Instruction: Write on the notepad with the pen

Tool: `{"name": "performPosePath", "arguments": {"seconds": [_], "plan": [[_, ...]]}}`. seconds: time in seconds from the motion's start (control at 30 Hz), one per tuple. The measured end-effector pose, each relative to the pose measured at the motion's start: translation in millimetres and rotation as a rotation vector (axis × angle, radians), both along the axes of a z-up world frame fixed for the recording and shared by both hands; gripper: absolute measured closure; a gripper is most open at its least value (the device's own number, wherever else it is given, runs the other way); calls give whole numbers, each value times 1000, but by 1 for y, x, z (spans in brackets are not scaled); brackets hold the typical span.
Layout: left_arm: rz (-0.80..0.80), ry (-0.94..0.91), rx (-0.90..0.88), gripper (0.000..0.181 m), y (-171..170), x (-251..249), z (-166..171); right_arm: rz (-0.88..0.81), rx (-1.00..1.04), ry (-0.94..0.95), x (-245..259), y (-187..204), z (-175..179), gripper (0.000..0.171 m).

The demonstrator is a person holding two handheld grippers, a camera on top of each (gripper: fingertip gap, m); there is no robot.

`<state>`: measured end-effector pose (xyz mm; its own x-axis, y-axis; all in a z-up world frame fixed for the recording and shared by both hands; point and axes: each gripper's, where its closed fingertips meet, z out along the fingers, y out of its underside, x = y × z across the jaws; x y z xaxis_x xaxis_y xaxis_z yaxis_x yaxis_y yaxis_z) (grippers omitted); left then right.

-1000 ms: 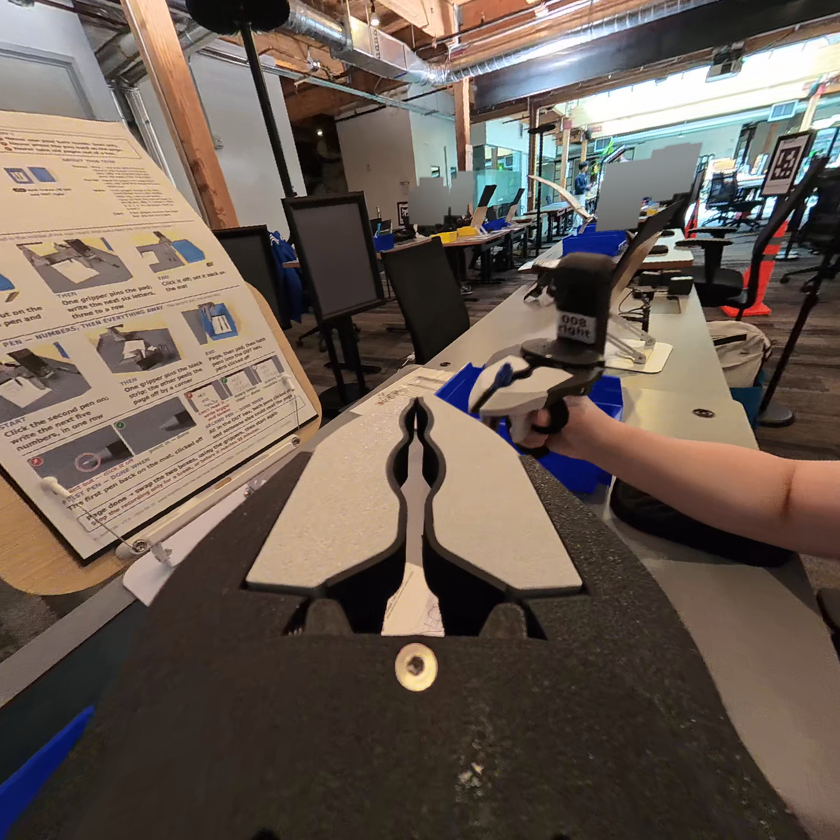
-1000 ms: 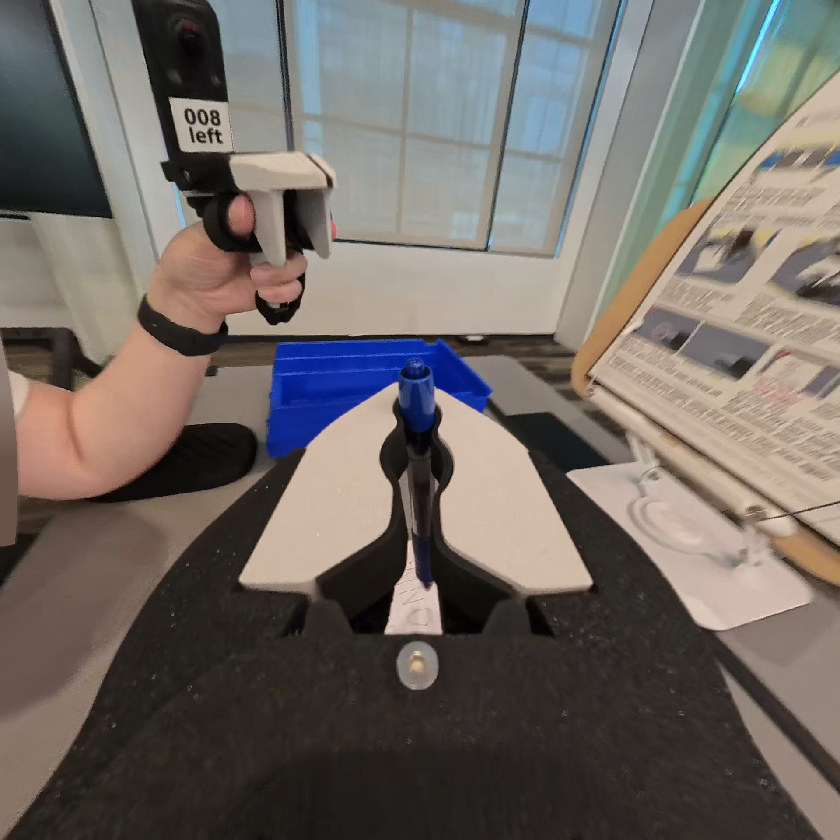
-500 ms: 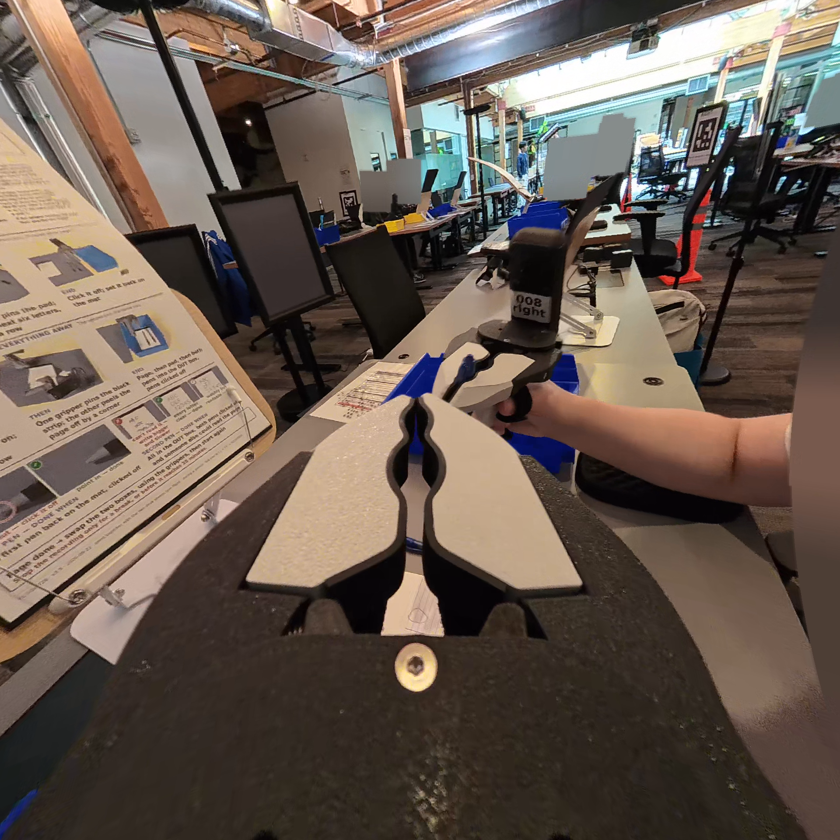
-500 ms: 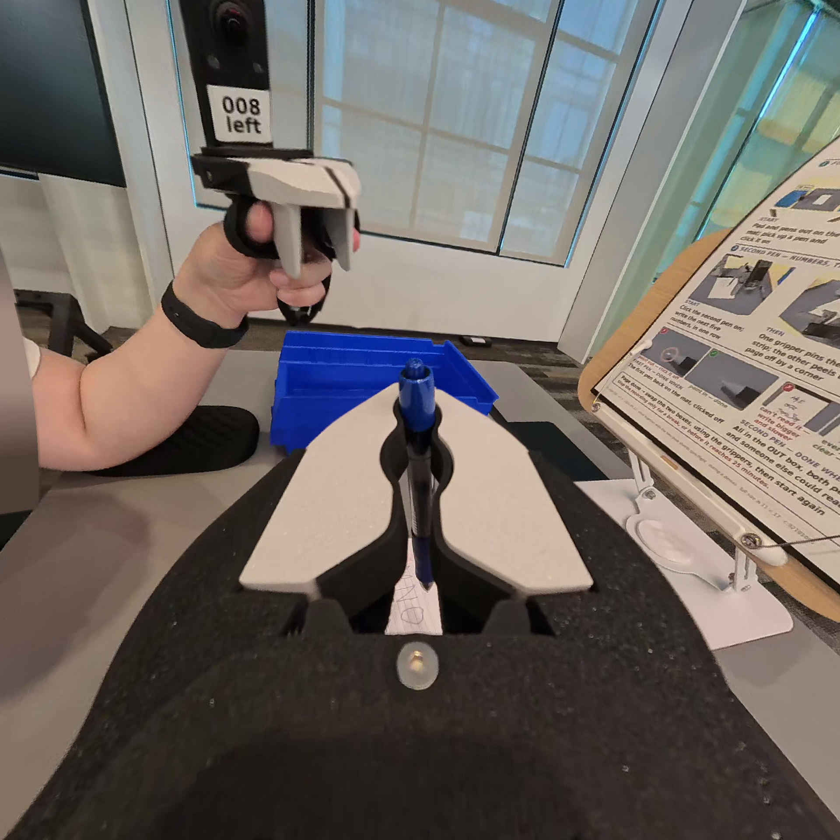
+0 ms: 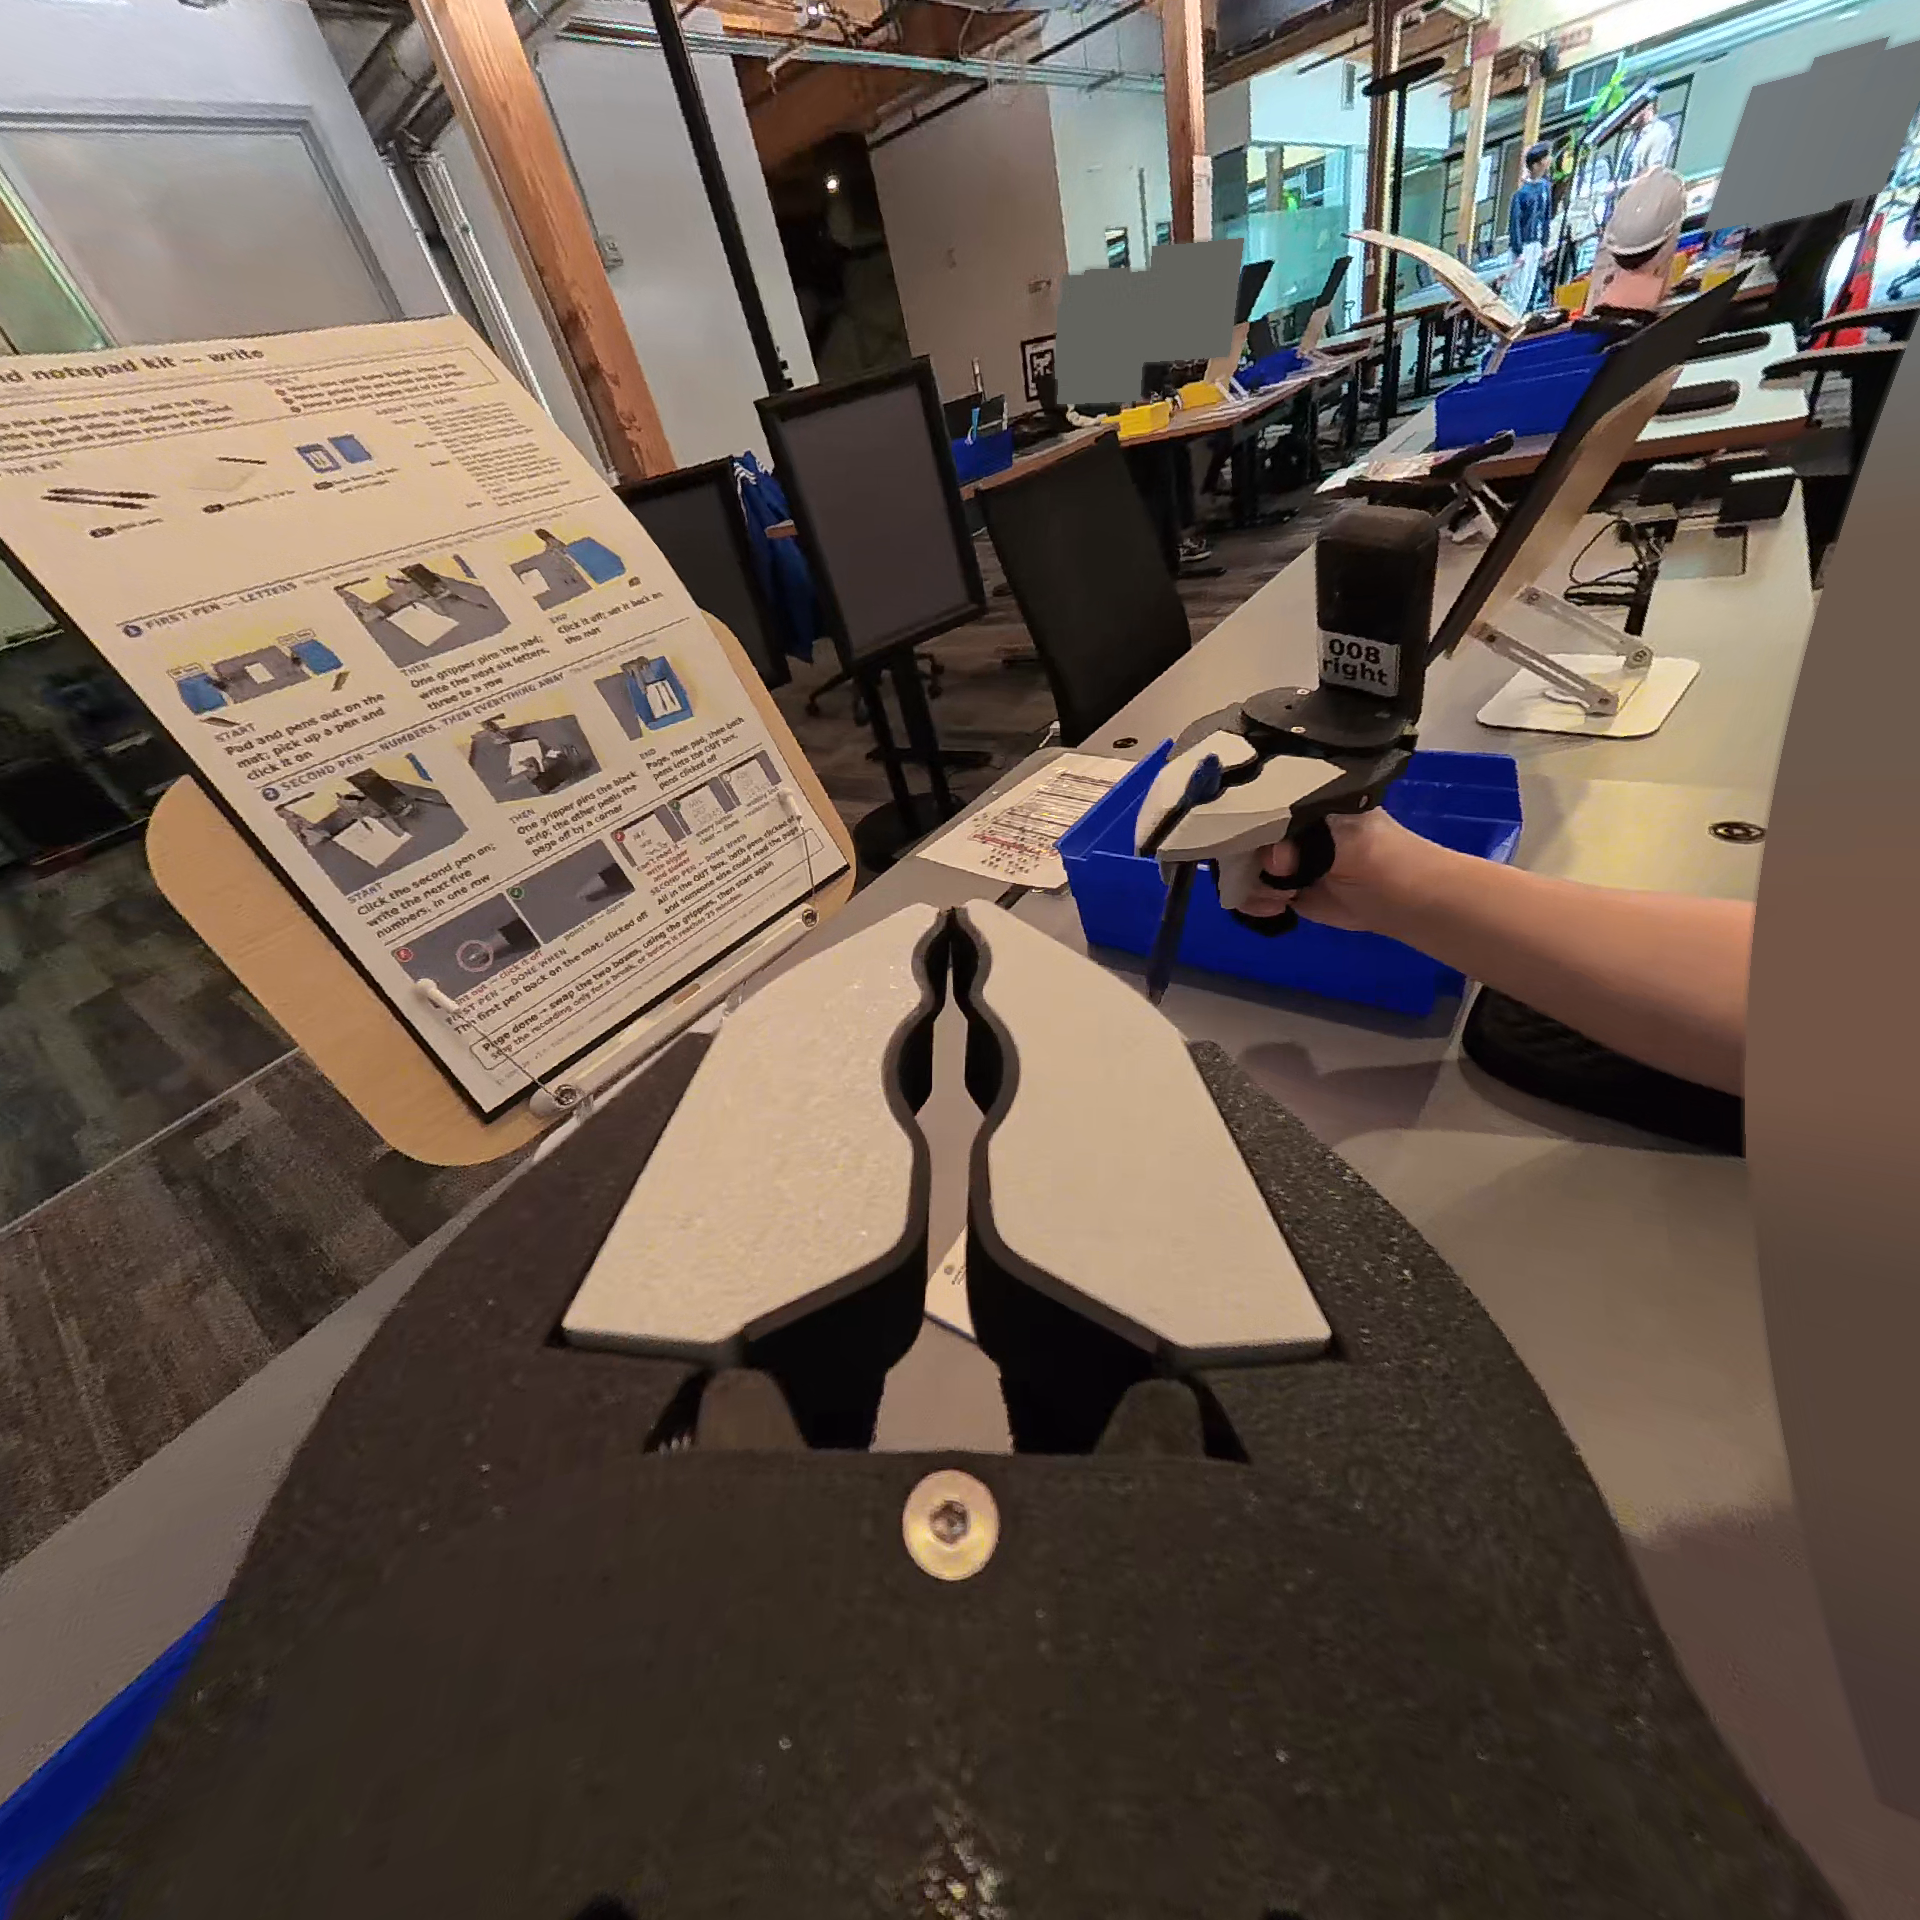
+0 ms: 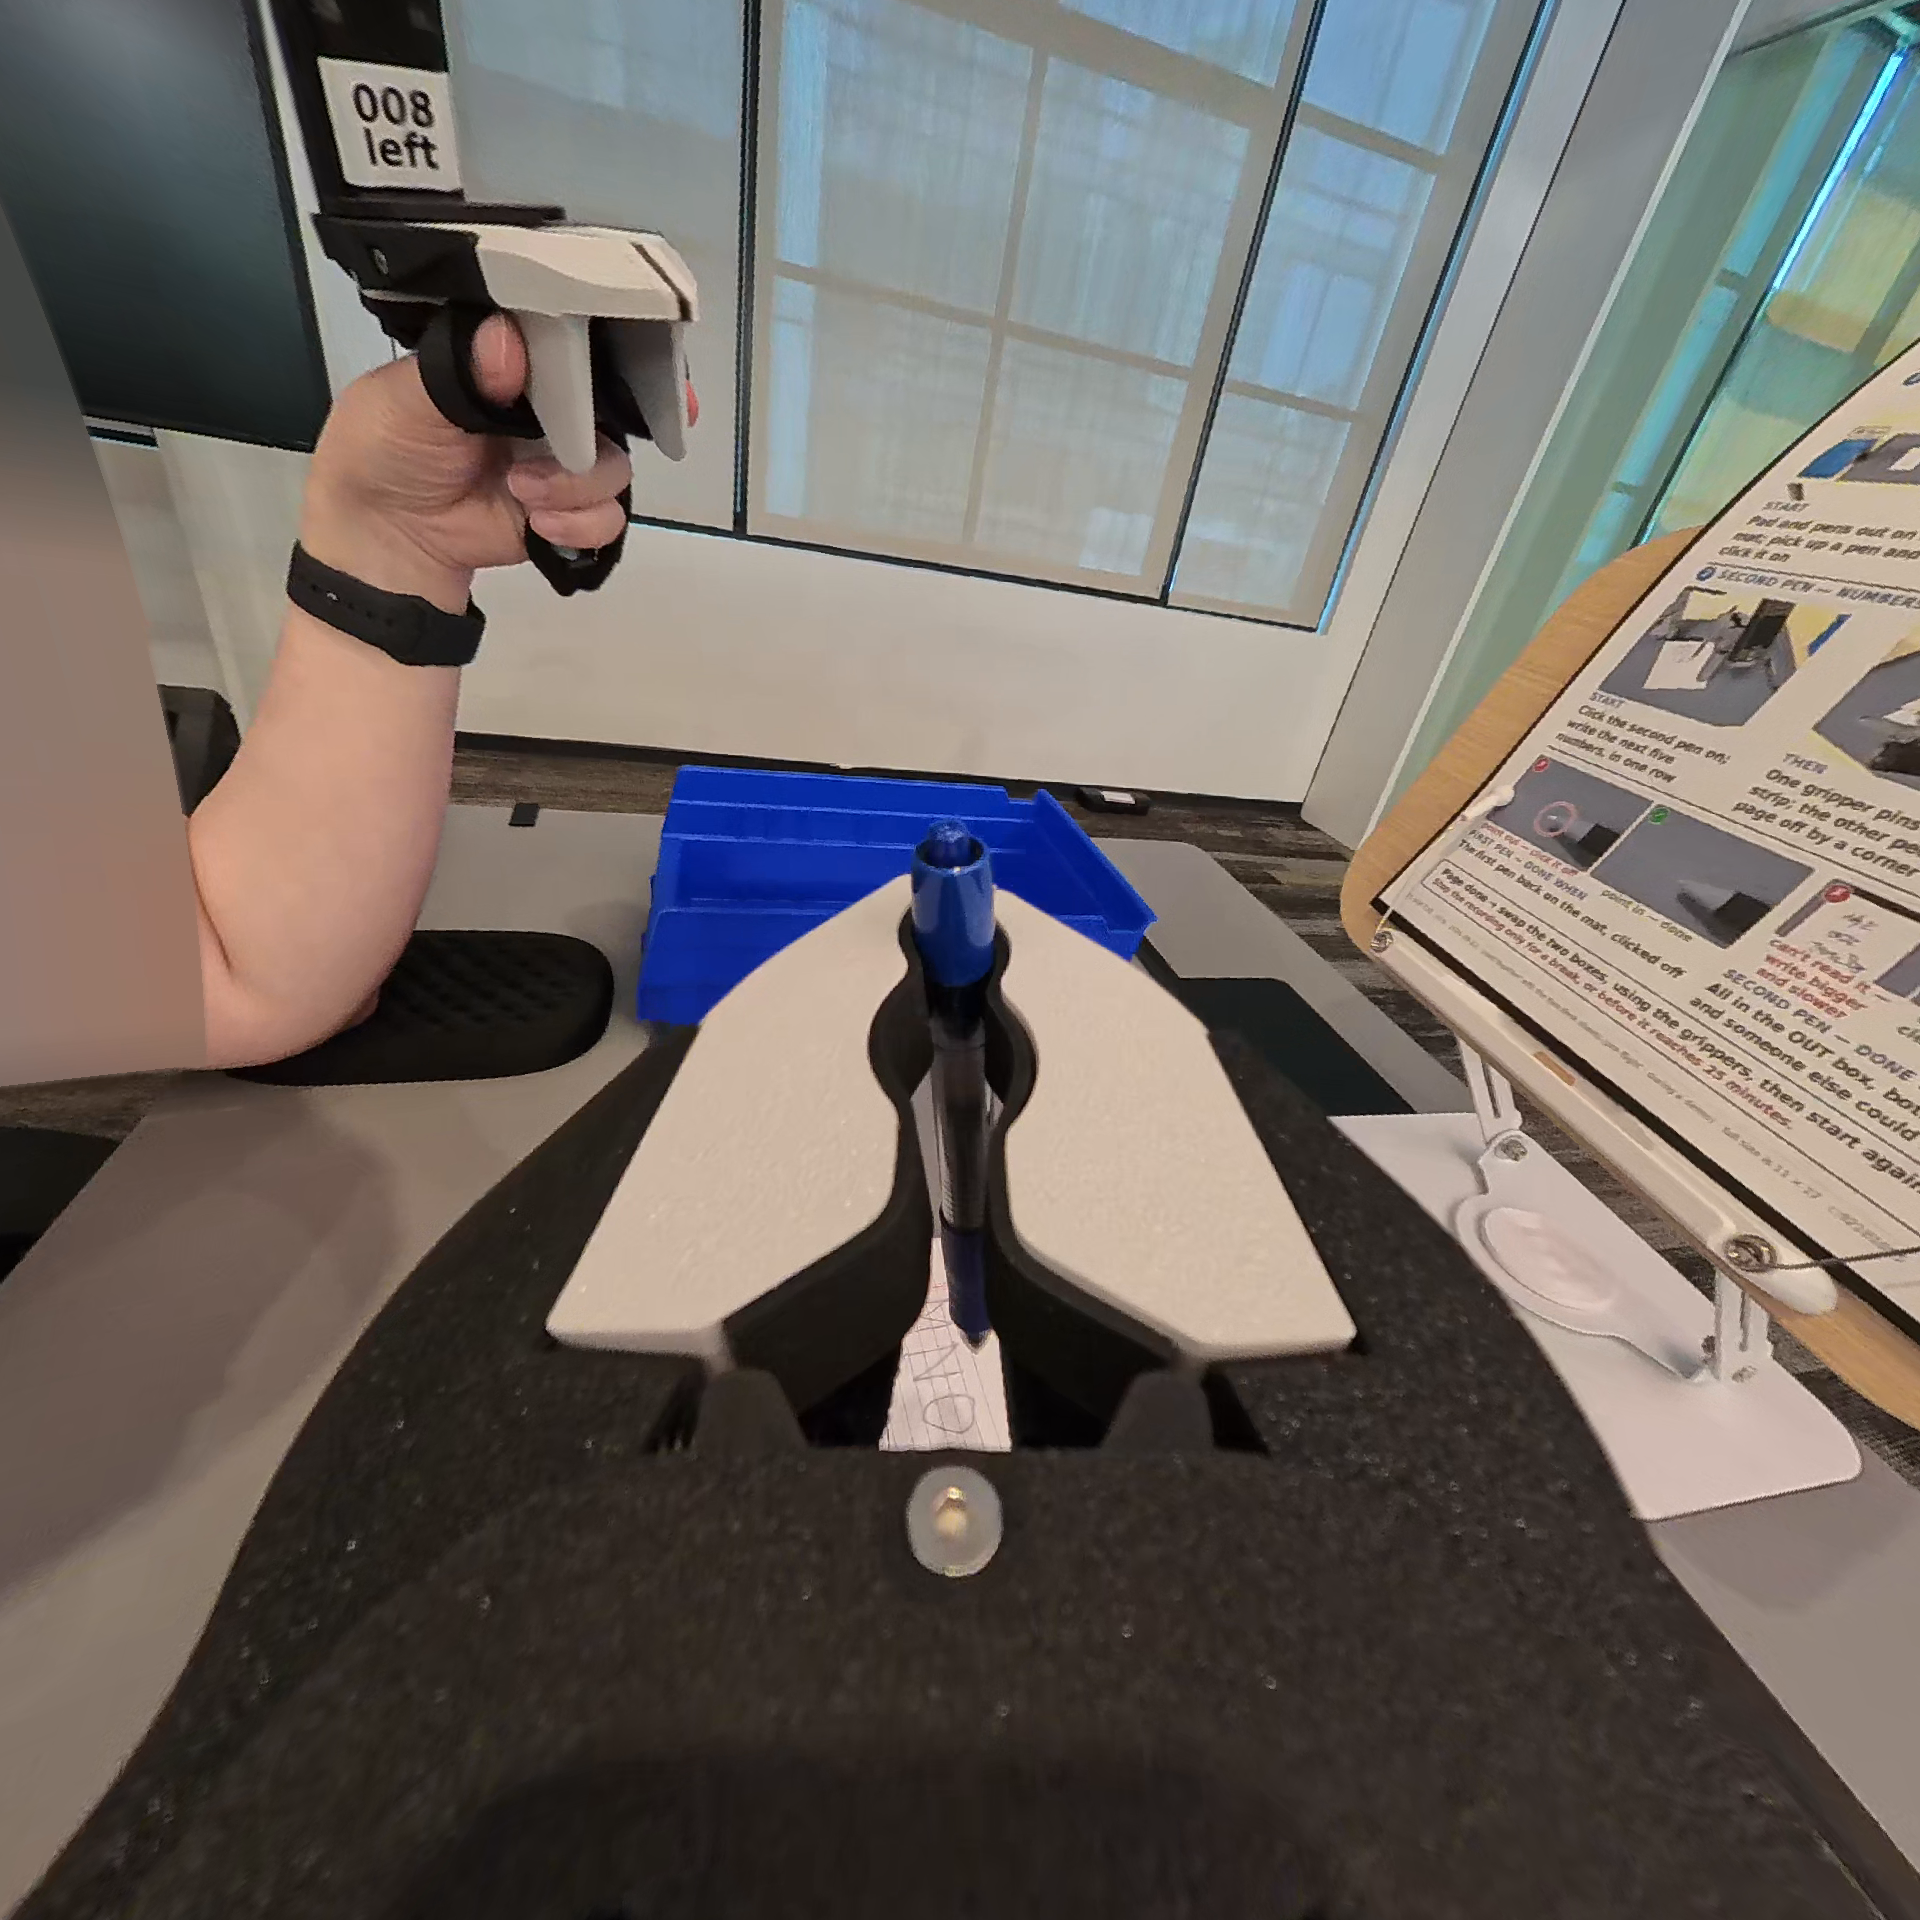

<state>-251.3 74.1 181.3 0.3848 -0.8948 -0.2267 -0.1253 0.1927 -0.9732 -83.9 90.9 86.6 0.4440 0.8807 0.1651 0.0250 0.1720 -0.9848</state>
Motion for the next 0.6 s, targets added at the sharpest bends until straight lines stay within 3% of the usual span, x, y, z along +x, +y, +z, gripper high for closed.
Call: {"name": "performPosePath", "arguments": {"seconds": [0.6], "plan": [[-28,-105,-83,181,12,-8,5,-15,-17,-25,-12,3,-14,167]]}}
